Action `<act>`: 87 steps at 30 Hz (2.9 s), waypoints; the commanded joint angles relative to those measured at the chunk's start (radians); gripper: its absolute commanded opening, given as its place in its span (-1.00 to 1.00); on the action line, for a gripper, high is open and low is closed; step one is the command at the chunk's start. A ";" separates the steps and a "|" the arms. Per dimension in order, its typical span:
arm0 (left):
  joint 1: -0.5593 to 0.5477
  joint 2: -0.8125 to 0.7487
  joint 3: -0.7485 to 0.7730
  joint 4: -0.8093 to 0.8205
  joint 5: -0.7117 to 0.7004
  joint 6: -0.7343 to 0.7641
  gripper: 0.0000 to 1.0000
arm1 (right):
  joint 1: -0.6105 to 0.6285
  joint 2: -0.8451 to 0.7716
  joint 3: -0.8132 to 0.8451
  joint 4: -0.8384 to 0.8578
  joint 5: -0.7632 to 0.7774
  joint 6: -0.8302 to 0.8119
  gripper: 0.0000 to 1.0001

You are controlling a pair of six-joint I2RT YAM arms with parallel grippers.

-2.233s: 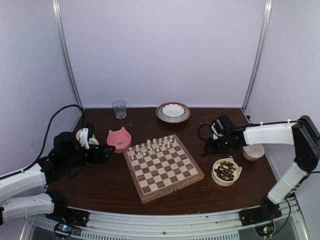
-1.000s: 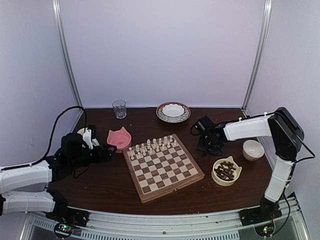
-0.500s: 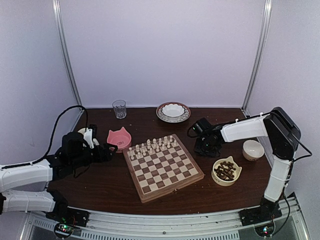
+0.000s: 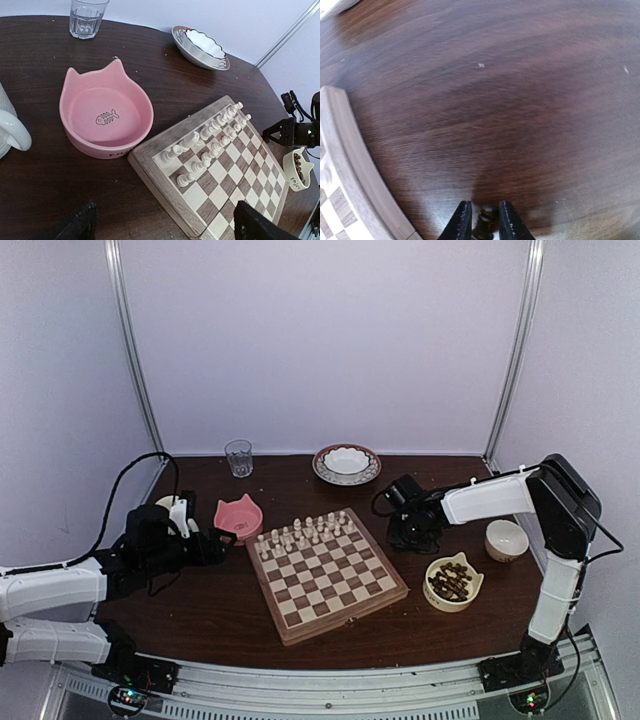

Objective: Set up the chess pieces on the board
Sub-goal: Pick up the pawn from the center of the board, then place the pawn on the chessboard.

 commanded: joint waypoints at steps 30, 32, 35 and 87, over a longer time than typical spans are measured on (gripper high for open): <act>-0.011 0.028 0.065 0.010 0.085 0.033 0.88 | 0.025 -0.015 0.044 -0.068 0.033 -0.195 -1.00; -0.012 0.021 0.066 0.010 0.091 0.040 0.88 | 0.038 -0.061 0.046 -0.081 0.085 -0.248 -1.00; -0.015 0.026 0.077 0.010 0.115 0.054 0.88 | 0.050 -0.144 0.004 -0.035 0.105 -0.304 -1.00; -0.111 0.264 0.237 0.020 0.385 0.203 0.83 | 0.337 -0.113 -0.120 0.445 -0.276 -0.671 -0.62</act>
